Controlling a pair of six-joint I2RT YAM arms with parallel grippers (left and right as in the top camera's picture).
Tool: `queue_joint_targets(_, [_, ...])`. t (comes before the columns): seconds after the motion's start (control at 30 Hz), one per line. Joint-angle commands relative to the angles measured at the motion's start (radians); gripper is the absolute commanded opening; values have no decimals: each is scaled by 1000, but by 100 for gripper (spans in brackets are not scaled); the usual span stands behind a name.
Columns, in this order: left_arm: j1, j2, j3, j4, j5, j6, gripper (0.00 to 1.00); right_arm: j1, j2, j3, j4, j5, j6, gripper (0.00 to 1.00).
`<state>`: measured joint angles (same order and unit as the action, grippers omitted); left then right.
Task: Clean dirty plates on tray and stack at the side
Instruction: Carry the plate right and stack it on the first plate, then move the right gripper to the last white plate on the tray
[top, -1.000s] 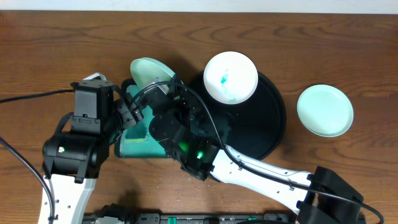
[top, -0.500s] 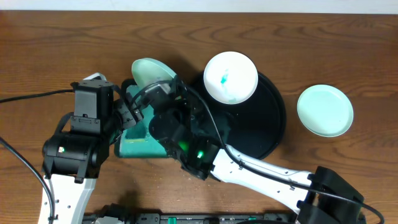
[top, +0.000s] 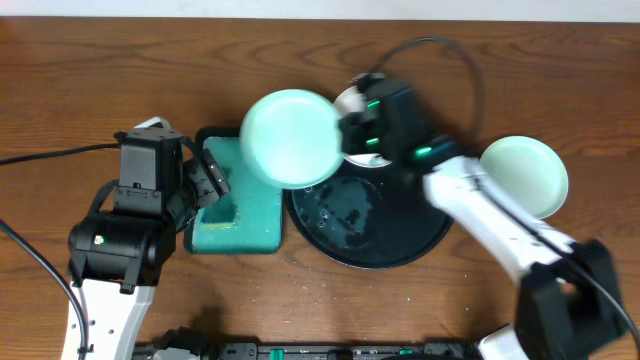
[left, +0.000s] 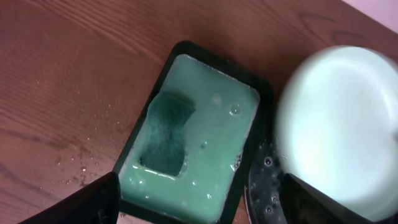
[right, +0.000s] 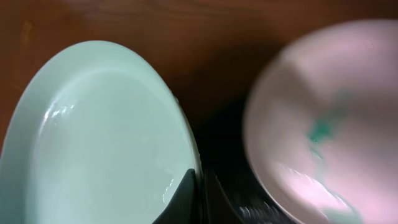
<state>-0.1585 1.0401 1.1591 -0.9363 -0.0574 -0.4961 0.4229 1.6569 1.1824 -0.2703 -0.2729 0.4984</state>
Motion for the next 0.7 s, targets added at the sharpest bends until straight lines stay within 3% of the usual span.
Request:
queue_joint_targets(0.0, [3,4,22,-2,-2,9,82,-185,-148,10,-143,-53,69,1])
queue_joint_targets(0.17, [3,4,22,-2,-2,10,82,-454,-217,9,-430,305,71,1])
queue_joint_targets(0.27, [3,4,22,-2,-2,10,82,-608,-200,3,-534,425,73,1])
queue_joint_targets(0.43, [3,4,22,-2,-2,10,82,-838,-116,-22,-587,447,73,1])
queue_joint_targets(0.57, [3,4,22,-2,-2,10,82,-890,-60,-23,-565,400,60,1])
queue_joint_targets(0.6, [3,4,22,-2,-2,10,82,-891,-47,-23,-539,336,-2,7])
queue_joint_targets(0.67, [3,4,22,-2,-2,10,82,-874,-49,-22,-498,228,-81,29])
